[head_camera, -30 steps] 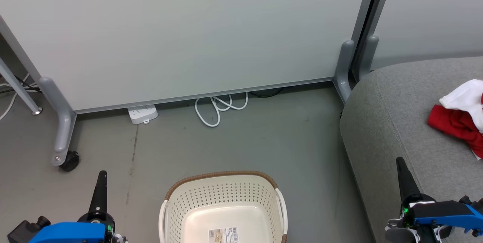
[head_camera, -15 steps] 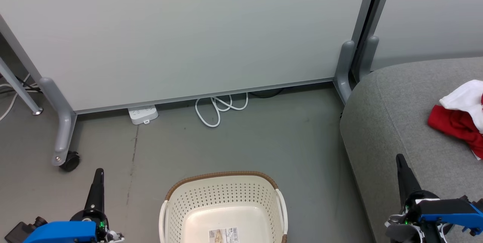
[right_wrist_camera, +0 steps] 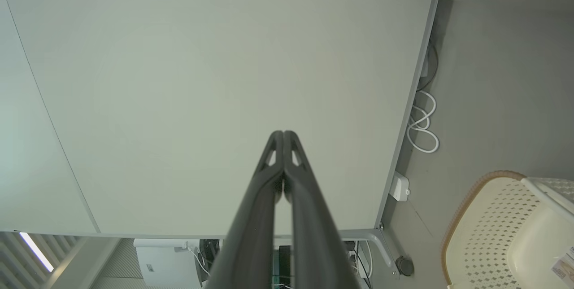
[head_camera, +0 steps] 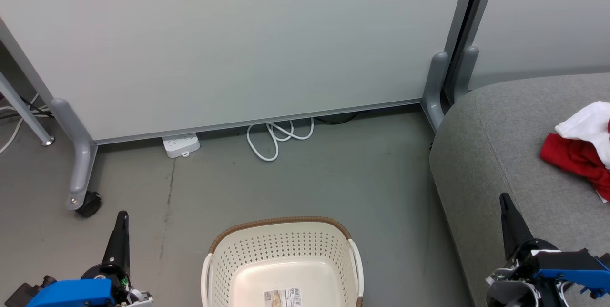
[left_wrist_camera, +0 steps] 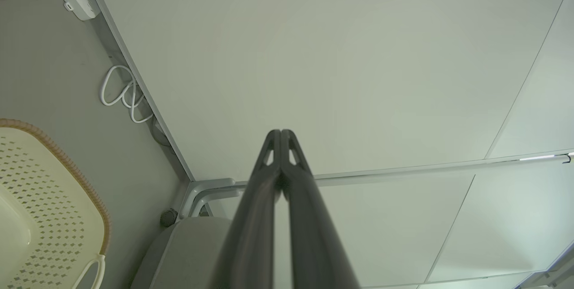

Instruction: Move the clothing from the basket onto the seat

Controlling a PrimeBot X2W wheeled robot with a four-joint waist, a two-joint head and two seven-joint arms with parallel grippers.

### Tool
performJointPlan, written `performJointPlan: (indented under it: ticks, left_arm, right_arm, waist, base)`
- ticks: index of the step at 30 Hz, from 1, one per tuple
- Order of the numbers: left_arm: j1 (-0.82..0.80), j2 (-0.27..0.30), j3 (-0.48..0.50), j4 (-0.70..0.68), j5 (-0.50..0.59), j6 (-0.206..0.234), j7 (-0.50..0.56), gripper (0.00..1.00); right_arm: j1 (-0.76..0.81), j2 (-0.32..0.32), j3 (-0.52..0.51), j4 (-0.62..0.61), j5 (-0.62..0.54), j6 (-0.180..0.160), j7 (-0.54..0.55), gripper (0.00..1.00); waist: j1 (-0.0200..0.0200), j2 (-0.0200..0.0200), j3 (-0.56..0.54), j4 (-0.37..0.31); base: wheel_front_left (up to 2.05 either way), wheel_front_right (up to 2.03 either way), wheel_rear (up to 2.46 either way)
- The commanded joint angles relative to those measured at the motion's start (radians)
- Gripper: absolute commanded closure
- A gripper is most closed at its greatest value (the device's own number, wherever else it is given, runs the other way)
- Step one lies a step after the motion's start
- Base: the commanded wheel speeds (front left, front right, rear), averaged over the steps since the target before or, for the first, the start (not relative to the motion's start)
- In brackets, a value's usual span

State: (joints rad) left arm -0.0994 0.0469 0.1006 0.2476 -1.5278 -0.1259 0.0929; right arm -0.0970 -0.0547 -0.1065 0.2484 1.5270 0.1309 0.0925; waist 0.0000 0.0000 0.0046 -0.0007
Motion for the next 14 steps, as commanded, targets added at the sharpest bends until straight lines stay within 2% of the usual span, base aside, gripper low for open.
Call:
performJointPlan:
  ticks: [1, 14]
  left_arm:
    - [-0.013, 0.006, 0.009, -0.004, -0.022, -0.006, 0.008, 1.00]
    - [-0.015, 0.006, 0.016, -0.003, -0.086, -0.008, 0.025, 1.00]
  right_arm:
    - [-0.015, 0.004, -0.004, -0.005, 0.025, 0.000, 0.008, 1.00]
    - [-0.016, 0.007, -0.009, -0.005, 0.087, 0.000, 0.025, 1.00]
  waist:
    - [0.0000, 0.0000, 0.000, 0.000]
    - [0.0000, 0.0000, -0.002, 0.001]
  base:
    - [0.00, 0.00, 0.00]
    - [0.00, 0.00, 0.00]
